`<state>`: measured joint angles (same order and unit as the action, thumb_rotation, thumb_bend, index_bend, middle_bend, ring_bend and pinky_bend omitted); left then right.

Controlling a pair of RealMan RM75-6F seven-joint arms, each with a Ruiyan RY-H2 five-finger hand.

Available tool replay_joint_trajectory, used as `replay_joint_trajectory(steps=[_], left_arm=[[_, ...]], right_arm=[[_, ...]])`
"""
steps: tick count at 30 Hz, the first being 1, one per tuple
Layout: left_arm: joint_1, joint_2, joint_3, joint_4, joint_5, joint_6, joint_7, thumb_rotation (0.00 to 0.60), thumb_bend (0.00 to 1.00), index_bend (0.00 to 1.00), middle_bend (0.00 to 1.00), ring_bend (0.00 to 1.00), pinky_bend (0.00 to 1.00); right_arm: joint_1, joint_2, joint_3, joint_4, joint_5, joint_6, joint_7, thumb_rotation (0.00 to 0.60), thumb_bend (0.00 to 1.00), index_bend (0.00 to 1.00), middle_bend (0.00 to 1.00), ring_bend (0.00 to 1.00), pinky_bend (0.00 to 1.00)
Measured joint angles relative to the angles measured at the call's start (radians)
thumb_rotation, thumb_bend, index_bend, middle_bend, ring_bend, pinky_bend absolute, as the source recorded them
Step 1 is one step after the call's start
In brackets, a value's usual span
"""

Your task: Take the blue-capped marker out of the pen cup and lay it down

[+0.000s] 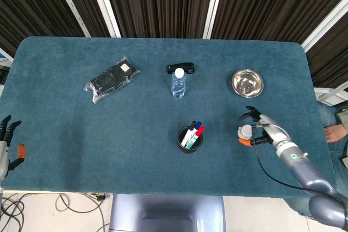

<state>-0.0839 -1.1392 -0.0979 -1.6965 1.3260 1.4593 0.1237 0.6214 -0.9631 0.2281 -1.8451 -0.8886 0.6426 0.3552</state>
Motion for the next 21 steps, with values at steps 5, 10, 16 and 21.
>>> replay_joint_trajectory(steps=[5,10,16,21], left_arm=[[-0.001,0.000,0.001,0.000,0.001,-0.002,0.001,0.600,0.56,0.13,0.01,0.10,0.06],[-0.001,0.001,0.002,-0.001,-0.001,-0.003,0.003,0.600,0.56,0.13,0.01,0.10,0.06],[-0.002,0.001,0.001,-0.003,-0.005,-0.007,0.004,0.600,0.56,0.13,0.01,0.10,0.06],[-0.002,0.002,0.002,-0.004,-0.005,-0.008,0.002,0.600,0.56,0.13,0.01,0.10,0.06]], right_arm=[[0.105,-0.053,-0.016,0.003,0.161,-0.008,-0.111,0.600,0.32,0.37,0.00,0.00,0.16],[0.185,-0.101,-0.038,0.001,0.291,0.026,-0.205,0.600,0.41,0.40,0.00,0.00,0.16],[0.277,-0.158,-0.062,-0.003,0.427,0.091,-0.317,0.600,0.41,0.40,0.00,0.00,0.16],[0.335,-0.180,-0.074,-0.022,0.509,0.121,-0.384,0.600,0.38,0.41,0.00,0.00,0.16]])
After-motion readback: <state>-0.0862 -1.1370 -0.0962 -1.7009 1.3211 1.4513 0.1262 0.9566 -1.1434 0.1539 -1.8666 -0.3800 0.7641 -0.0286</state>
